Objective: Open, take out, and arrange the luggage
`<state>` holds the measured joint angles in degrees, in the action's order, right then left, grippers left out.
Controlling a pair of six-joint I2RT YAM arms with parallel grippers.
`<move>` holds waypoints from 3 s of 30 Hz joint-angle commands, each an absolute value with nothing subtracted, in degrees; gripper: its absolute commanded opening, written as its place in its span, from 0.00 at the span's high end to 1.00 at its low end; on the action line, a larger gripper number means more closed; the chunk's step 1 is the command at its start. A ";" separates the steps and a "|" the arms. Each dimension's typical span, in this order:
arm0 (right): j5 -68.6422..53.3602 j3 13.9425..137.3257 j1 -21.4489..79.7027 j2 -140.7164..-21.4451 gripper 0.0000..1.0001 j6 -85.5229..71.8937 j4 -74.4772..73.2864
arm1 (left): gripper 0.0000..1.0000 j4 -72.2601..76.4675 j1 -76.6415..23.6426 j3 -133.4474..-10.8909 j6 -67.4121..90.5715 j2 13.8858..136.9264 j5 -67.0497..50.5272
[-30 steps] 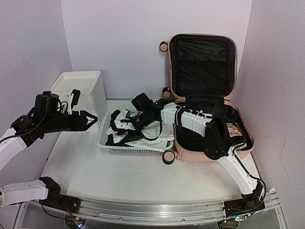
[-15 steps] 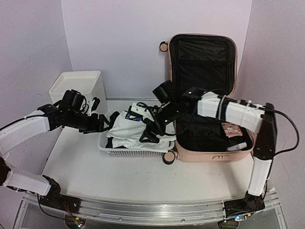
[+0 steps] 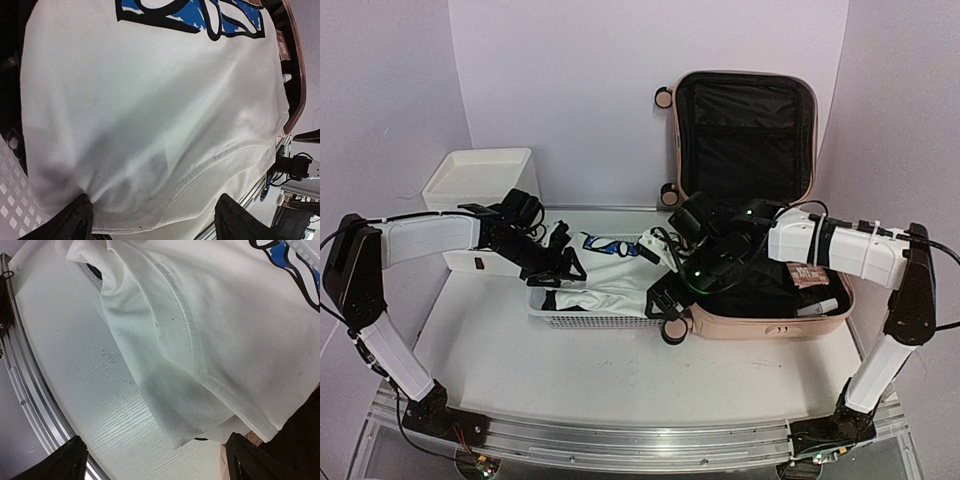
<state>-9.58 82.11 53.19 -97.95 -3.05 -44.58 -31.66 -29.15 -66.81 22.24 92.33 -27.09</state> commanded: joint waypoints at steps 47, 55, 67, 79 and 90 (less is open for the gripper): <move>3.48 94.98 53.66 -112.92 0.67 10.14 -51.34 | 0.40 -38.74 -31.11 -62.47 13.26 83.92 -23.86; 2.80 92.94 53.61 -100.33 0.16 3.90 -51.51 | 0.16 -41.78 -30.73 -67.75 13.64 76.11 -15.51; 8.81 81.66 51.64 -90.32 0.02 0.70 -49.74 | 0.19 -41.46 -23.90 -67.53 14.86 87.77 -8.02; 10.36 73.80 50.96 -83.36 0.02 -1.89 -45.97 | 0.74 -40.31 -21.63 -58.72 15.25 86.12 -2.06; 8.78 73.62 50.89 -85.28 0.02 -0.59 -43.74 | 1.00 -55.07 -19.78 -55.15 19.72 66.93 -0.50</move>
<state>9.41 73.43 51.03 -84.99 -0.69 -46.94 -46.52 -19.88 -53.74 18.87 76.79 -3.05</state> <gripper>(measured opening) 0.983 0.164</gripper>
